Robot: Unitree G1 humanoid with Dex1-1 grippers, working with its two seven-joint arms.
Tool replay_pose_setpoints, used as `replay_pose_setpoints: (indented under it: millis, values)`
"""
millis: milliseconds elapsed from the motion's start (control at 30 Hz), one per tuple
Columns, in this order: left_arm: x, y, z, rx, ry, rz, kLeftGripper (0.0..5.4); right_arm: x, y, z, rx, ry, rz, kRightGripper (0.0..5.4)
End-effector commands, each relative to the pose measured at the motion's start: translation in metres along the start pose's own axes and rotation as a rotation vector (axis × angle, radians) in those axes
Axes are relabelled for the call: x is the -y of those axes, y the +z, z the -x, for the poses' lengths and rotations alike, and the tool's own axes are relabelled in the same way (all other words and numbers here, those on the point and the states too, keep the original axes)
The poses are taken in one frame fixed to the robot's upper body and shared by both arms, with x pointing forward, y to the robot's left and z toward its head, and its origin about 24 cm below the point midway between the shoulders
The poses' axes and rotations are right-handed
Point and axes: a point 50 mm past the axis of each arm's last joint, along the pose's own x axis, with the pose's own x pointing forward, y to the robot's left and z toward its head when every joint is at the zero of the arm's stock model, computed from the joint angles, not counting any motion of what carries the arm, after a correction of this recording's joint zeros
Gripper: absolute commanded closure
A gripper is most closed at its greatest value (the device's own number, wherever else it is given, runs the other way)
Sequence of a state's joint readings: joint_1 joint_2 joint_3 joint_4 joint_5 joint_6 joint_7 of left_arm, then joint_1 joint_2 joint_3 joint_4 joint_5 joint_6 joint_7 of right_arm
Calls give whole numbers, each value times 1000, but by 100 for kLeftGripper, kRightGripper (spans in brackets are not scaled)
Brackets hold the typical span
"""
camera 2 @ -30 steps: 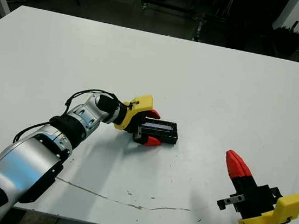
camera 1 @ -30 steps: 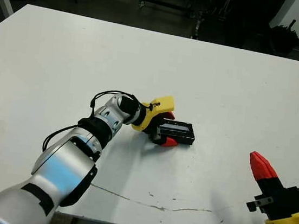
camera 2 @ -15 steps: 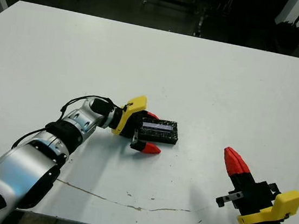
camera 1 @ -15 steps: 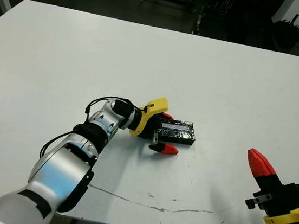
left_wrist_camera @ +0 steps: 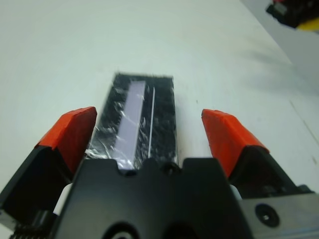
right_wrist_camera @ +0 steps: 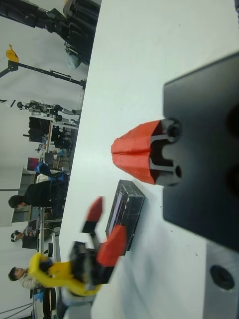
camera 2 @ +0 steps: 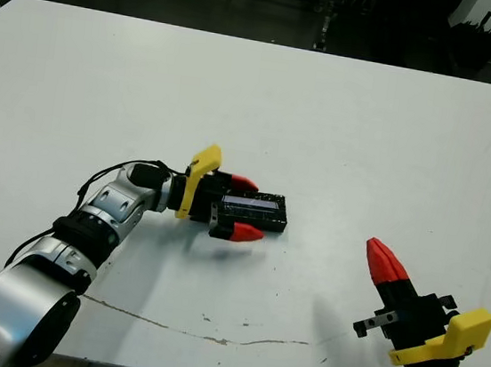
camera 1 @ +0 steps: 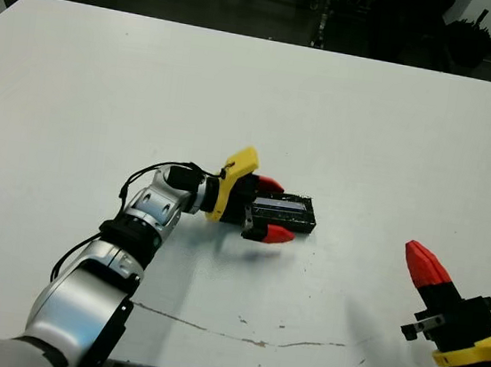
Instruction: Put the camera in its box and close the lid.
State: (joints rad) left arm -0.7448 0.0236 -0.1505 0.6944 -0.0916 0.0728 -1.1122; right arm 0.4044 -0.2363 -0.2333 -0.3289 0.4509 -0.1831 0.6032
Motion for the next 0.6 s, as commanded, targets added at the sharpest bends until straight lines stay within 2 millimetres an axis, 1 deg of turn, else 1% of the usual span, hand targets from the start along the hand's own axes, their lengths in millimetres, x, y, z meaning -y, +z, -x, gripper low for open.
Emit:
replay_pose_setpoints:
  millis: [33,200,300,367,500,600]
  values:
    - [-9,16,12,59,67,-49,0,2,0,0,4,14,13,540]
    - [-16,38,39,127,112,-90,0,2,-1,0,3,18,11,540]
    - [-15,52,52,160,105,-120,0,2,-2,-1,2,17,7,540]
    - [-14,58,59,181,119,-137,0,1,-2,-1,2,20,-3,540]
    - [-12,59,62,244,181,-92,0,1,-3,-2,5,22,2,540]
    - [-5,52,54,290,312,-28,0,1,-2,-1,-8,15,-1,540]
